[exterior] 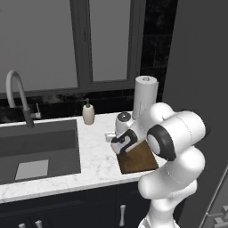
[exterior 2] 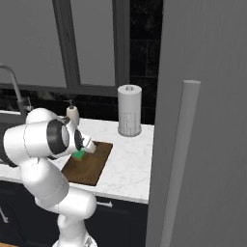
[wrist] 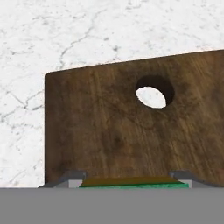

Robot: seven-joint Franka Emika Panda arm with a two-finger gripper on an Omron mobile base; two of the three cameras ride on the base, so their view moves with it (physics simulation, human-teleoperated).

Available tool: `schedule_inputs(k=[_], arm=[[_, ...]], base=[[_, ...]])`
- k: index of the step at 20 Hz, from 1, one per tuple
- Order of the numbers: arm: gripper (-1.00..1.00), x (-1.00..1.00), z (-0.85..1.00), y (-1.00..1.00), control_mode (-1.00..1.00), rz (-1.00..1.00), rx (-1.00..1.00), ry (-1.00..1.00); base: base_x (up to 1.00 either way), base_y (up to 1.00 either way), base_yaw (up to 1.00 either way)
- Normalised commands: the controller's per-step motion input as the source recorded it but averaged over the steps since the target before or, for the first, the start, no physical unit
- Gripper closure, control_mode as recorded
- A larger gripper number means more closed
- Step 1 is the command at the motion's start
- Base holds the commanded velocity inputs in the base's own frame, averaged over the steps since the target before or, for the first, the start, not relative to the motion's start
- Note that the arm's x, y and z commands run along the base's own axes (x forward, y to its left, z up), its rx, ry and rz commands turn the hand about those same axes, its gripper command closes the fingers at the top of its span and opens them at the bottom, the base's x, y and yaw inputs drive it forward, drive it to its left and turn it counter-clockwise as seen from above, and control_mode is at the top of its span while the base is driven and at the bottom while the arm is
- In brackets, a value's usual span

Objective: Pick up the sponge from the counter and clean the cutting board by briefly scrubbing or pressing down on the cutting board. Once finished, release the sponge.

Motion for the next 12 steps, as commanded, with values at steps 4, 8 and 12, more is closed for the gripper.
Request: schedule_inputs(k=[4,8,12], arm=[[1.0,0.28,0.0,0.22,-1.0,-0.05,0.01,0.0],[1.0,0.06,-0.03,-0.24,-1.0,-0.05,0.0,-0.01],[1.0,0.0,-0.12,-0.59,-1.0,0.0,0.0,-0.05]], base=[[0.0,0.0,0.0],[0.0,0.0,0.0],[0.0,0.0,0.0]])
